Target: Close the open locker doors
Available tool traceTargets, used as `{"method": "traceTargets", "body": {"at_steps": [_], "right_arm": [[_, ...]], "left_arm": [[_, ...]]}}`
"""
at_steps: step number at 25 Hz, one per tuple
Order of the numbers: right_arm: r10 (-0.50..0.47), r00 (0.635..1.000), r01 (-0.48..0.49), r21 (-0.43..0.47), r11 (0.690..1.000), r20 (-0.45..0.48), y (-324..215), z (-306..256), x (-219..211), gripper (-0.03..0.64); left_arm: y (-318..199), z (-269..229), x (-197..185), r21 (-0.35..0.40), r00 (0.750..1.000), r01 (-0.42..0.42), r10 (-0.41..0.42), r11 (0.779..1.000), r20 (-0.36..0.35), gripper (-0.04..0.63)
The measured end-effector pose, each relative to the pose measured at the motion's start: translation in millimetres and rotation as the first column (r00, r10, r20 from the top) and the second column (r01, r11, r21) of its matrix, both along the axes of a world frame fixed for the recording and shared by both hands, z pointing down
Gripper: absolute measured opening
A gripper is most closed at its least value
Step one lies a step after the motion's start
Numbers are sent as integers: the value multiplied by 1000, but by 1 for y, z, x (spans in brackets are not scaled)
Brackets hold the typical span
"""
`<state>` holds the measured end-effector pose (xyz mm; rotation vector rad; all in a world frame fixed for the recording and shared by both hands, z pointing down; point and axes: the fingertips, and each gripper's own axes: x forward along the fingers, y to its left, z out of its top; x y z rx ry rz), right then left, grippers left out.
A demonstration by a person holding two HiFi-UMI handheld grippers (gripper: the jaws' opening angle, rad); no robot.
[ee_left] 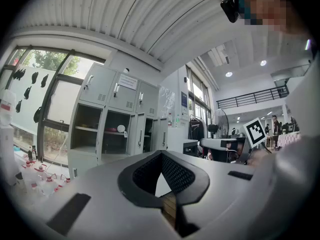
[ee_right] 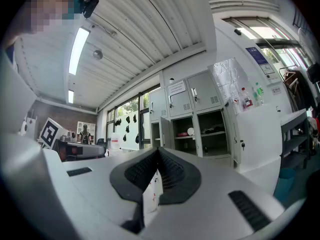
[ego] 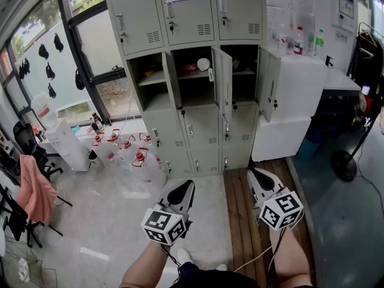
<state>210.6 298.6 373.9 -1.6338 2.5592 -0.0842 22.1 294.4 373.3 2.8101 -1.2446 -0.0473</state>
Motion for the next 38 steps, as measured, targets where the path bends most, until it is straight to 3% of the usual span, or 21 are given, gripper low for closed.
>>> {"method": "traceTargets", "body": {"at_steps": [13,15,17,19,28,38], "right_arm": [[-21,999,21,18,1000,27,-1,-7,3,12],[-46,998,45,22,999,32,0,-8,0,62],[-64,998,63,31,998,28,-2,-9,-3,212],[-64,998,63,39,997,22,-6,-8,-5,289],[-46,998,45,34,998,39,-47,-7,-19,296],[-2,999,1,29,1000,34,-138,-15,-68,295]], "left_arm": [[-3,-6,5,6,1000,5,-5,1000,-26,19],[-1,-10,7,11,999,-9,9,1000,-39,147],[-4,-10,8,21,1000,-1,2,1000,-31,321],[-8,-8,5,35,1000,13,-13,999,-11,364],[-50,-2,-17,35,1000,12,-12,999,-10,367],[-149,-9,-64,45,1000,-24,24,999,-17,367]]}}
